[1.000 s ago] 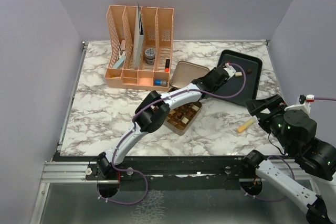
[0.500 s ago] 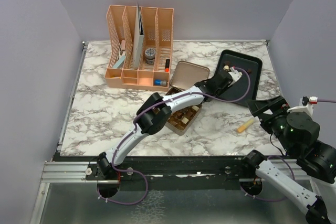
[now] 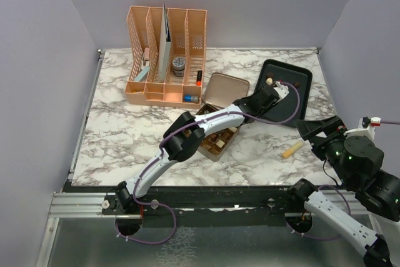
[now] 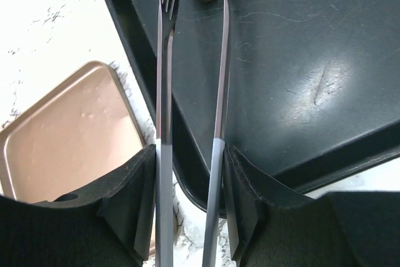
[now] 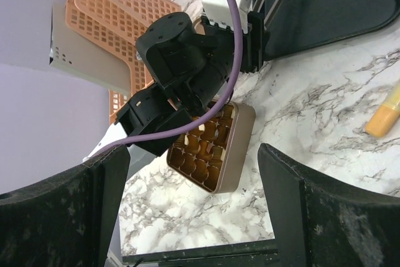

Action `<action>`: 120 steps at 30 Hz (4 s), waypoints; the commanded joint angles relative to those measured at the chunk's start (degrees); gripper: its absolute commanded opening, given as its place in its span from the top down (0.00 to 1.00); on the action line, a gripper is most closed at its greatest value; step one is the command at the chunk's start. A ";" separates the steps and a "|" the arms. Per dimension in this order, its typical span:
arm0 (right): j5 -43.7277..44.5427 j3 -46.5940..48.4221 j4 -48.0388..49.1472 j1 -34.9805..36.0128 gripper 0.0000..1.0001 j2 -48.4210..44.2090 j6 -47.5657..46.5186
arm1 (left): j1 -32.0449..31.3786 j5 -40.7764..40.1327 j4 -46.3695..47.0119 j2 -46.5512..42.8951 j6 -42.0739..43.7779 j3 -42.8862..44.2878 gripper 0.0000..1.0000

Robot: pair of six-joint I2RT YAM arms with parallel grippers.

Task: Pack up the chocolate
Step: Pick up the fake chocolate from the plate, then place the fake chocolate in the packing box.

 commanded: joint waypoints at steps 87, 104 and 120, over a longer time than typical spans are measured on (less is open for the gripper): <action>0.00 -5.52 -2.41 -0.19 0.13 1.43 0.40 | 4.82 11.34 -31.66 -59.73 -28.56 -40.49 0.69; -2.59 -6.15 0.02 -0.19 0.13 4.64 -0.48 | 4.83 25.78 -46.63 -71.92 -34.03 -47.26 0.69; -2.51 -5.48 -0.77 -0.19 0.13 4.22 -0.08 | 4.83 28.80 -47.89 -70.56 -32.15 -49.62 0.64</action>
